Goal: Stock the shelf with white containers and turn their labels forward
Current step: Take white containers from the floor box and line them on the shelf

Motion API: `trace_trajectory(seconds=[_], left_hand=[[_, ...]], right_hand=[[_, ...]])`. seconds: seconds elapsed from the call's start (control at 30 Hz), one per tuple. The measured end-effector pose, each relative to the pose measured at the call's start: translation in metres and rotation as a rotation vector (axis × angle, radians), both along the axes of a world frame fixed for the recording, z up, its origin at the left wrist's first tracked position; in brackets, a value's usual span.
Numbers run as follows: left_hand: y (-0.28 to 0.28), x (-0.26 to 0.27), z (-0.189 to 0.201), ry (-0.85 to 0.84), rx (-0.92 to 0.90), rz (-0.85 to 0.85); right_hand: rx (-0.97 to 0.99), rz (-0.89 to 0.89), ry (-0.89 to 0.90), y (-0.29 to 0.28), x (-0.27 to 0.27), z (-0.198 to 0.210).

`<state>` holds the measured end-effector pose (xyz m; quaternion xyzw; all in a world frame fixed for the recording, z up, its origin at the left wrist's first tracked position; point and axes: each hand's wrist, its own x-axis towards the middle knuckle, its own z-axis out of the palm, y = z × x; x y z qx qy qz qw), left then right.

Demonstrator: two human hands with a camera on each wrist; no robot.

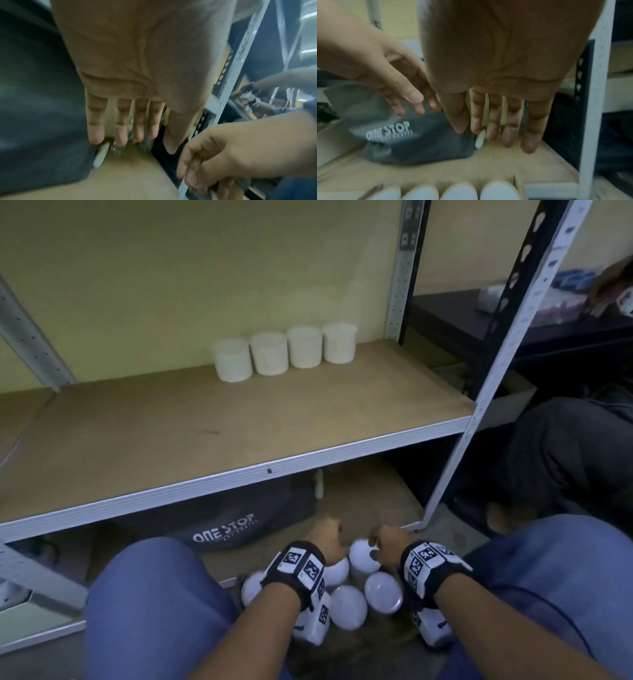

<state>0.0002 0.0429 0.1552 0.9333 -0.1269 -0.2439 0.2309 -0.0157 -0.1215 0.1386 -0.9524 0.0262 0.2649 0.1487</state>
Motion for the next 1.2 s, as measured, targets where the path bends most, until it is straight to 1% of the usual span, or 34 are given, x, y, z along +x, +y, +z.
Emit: trace_trajectory(seconds=[0.17, 0.27, 0.33, 0.47, 0.57, 0.73, 0.8, 0.83, 0.9, 0.93, 0.97, 1.03, 1.1, 1.2], left_hand=[[-0.01, -0.007, -0.074, 0.095, 0.058, -0.013], [-0.017, -0.013, -0.114, 0.2, 0.124, -0.012], [-0.022, -0.016, -0.136, 0.215, 0.166, -0.027], [-0.031, -0.026, -0.17, 0.144, 0.291, -0.111], [-0.04, -0.035, -0.186, 0.09, 0.302, -0.156], [-0.047, -0.04, -0.215, 0.117, 0.348, -0.072], [-0.049, -0.044, -0.225, 0.115, 0.331, -0.056], [-0.05, -0.043, -0.227, 0.088, 0.333, -0.043], [-0.051, -0.044, -0.228, 0.093, 0.329, -0.023], [-0.051, -0.043, -0.223, 0.12, 0.326, -0.028], [-0.05, -0.042, -0.216, 0.107, 0.332, -0.039], [-0.048, -0.039, -0.207, 0.135, 0.332, -0.051], [-0.046, -0.036, -0.203, 0.138, 0.303, -0.062], [-0.042, -0.029, -0.187, 0.187, 0.245, -0.011]], right_hand=[[-0.07, 0.016, 0.104, -0.015, -0.005, -0.072], [-0.117, 0.028, 0.184, -0.021, -0.008, -0.11], [-0.145, 0.048, 0.209, -0.022, -0.008, -0.132], [-0.139, 0.084, 0.179, -0.019, -0.012, -0.153], [-0.131, 0.133, 0.119, -0.019, -0.015, -0.161], [-0.212, 0.216, 0.11, -0.015, -0.017, -0.186], [-0.24, 0.184, 0.145, -0.014, -0.015, -0.191], [-0.227, 0.132, 0.153, -0.017, -0.015, -0.2], [-0.207, 0.11, 0.096, -0.022, -0.016, -0.219], [-0.207, 0.114, 0.095, -0.02, -0.015, -0.217], [-0.222, 0.13, 0.088, -0.015, -0.013, -0.205], [-0.223, 0.144, 0.162, -0.01, -0.01, -0.192], [-0.228, 0.108, 0.175, -0.011, -0.013, -0.183], [-0.226, 0.062, 0.166, -0.01, -0.013, -0.165]])
